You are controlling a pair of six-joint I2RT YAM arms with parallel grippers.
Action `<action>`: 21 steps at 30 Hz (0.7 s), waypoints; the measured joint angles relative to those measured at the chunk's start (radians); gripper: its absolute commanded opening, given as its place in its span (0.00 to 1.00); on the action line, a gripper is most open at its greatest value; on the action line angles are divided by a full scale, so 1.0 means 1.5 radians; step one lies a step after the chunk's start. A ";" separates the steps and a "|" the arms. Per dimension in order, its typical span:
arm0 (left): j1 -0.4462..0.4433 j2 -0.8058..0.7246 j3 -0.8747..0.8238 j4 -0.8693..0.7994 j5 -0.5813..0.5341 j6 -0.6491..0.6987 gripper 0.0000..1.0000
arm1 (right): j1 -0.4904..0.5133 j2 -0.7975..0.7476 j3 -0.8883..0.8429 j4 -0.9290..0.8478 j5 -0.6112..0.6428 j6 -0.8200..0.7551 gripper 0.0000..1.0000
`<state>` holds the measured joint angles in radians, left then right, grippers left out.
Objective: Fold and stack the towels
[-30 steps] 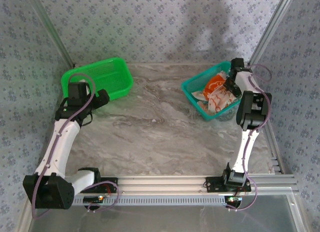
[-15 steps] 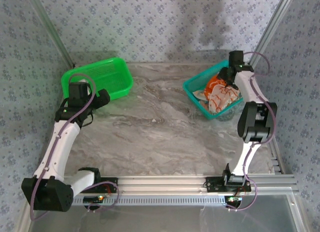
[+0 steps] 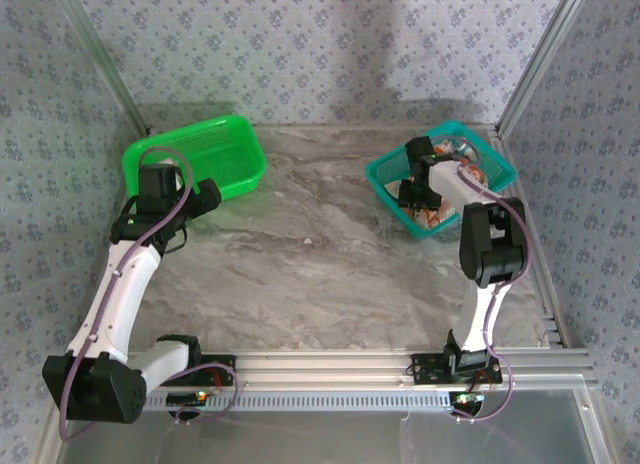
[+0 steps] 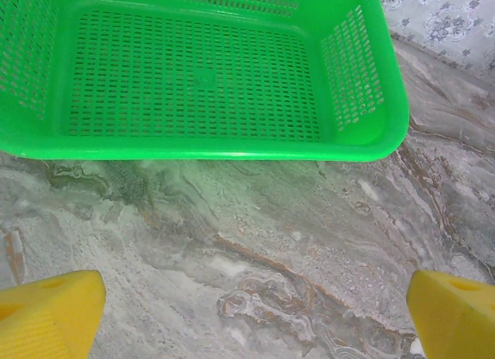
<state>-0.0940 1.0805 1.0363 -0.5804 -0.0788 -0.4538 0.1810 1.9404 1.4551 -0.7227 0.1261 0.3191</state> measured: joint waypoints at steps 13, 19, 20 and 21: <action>0.000 -0.016 0.000 -0.014 -0.010 0.010 1.00 | -0.025 0.207 0.290 0.005 -0.042 0.034 0.46; 0.000 -0.027 0.000 -0.020 -0.016 0.010 1.00 | -0.072 0.258 0.409 0.012 -0.052 0.036 0.56; 0.000 -0.027 0.000 -0.021 -0.016 0.010 1.00 | -0.078 0.258 0.416 0.013 -0.052 0.035 0.57; 0.000 -0.027 0.000 -0.021 -0.016 0.010 1.00 | -0.084 0.258 0.422 0.013 -0.054 0.032 0.57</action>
<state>-0.0940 1.0393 1.0363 -0.6113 -0.1020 -0.4389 0.0555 2.3276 2.0880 -0.7036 0.0448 0.3676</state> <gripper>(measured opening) 0.997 0.564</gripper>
